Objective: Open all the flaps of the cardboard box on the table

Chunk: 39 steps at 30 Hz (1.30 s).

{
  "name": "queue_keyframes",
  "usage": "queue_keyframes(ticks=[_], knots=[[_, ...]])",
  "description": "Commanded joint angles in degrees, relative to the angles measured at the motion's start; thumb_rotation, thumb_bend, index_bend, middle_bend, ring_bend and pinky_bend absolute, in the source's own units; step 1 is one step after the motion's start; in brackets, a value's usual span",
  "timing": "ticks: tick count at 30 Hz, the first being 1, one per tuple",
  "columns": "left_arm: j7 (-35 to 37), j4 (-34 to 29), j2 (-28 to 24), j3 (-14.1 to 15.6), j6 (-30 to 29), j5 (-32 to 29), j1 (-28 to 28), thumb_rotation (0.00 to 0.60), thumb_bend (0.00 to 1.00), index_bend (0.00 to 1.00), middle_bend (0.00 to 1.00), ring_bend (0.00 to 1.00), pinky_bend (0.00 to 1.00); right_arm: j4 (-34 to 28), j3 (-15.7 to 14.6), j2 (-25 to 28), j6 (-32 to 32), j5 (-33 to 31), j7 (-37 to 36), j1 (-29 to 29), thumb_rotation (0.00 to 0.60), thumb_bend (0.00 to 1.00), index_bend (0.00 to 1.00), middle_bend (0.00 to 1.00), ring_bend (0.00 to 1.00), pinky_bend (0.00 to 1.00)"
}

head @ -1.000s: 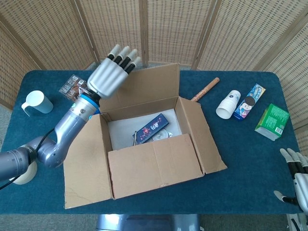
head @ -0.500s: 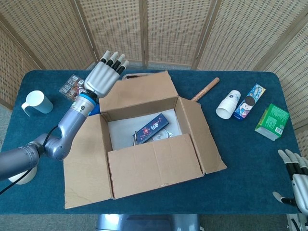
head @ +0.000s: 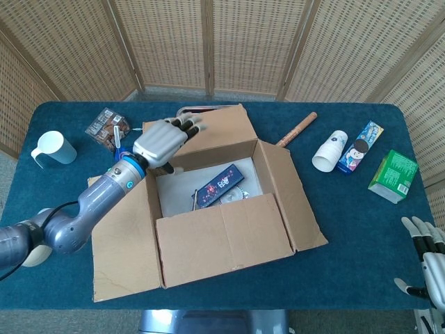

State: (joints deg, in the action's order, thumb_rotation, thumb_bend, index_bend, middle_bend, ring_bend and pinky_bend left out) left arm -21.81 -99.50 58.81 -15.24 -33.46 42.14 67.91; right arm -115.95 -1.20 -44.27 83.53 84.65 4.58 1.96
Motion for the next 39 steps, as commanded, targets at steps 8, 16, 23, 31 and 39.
queue_keyframes(ticks=[8, 16, 23, 31, 39], knots=[[18.7, -0.16, -5.97, 0.64, 24.0, -12.01, 7.65, 0.6, 0.28, 0.19, 0.17, 0.23, 0.49, -0.01, -0.1, 0.04, -0.02, 0.04, -0.11, 0.01, 0.6, 0.0, 0.0, 0.0, 0.0, 0.0], [25.29, 1.96, -4.35, 1.65, 27.82, -10.34, 10.15, 0.6, 0.28, 0.23, 0.34, 0.38, 0.61, -0.02, -0.21, 0.05, -0.33, 0.19, -0.08, -0.16, 0.6, 0.0, 0.0, 0.0, 0.0, 0.0], [31.16, 4.41, -2.3, 3.63, 31.5, -9.63, 12.34, 0.6, 0.27, 0.26, 0.39, 0.41, 0.68, -0.01, -0.4, 0.09, -0.29, 0.65, -0.22, -0.11, 0.6, 0.0, 0.0, 0.0, 0.0, 0.0], [38.32, 7.41, 0.21, 3.24, 38.4, -10.04, 13.24, 0.598, 0.27, 0.25, 0.4, 0.41, 0.68, 0.05, -0.46, 0.16, -0.12, 0.9, -0.55, -0.05, 0.6, 0.0, 0.0, 0.0, 0.0, 0.0], [41.65, 11.04, 2.34, -4.78, 49.72, -11.03, 8.49, 0.6, 0.27, 0.24, 0.44, 0.41, 0.71, 0.12, -0.56, 0.11, 0.14, 1.22, -0.56, 0.08, 0.6, 0.0, 0.0, 0.0, 0.0, 0.0]])
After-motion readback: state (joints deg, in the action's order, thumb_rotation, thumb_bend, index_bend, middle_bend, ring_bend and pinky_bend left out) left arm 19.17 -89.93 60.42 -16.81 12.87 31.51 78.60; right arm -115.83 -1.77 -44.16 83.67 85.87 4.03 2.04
